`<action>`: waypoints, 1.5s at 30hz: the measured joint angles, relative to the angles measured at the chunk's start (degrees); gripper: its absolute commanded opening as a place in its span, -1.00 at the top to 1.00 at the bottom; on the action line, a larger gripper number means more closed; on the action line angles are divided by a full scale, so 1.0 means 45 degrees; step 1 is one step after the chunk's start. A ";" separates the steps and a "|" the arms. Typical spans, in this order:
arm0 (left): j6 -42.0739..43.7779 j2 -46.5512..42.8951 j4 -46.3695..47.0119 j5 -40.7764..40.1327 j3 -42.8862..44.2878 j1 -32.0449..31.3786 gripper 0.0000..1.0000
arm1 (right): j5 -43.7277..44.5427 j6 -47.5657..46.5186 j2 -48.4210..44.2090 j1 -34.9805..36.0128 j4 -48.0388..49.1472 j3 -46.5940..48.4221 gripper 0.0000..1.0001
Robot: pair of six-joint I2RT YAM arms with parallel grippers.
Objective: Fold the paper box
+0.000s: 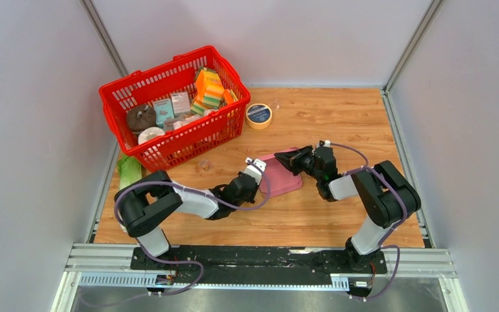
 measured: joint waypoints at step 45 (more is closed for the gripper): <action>0.1370 -0.1195 -0.3041 0.2336 0.2569 0.1598 0.08 | 0.0131 -0.0330 -0.0185 0.0005 -0.0146 -0.0005 1.00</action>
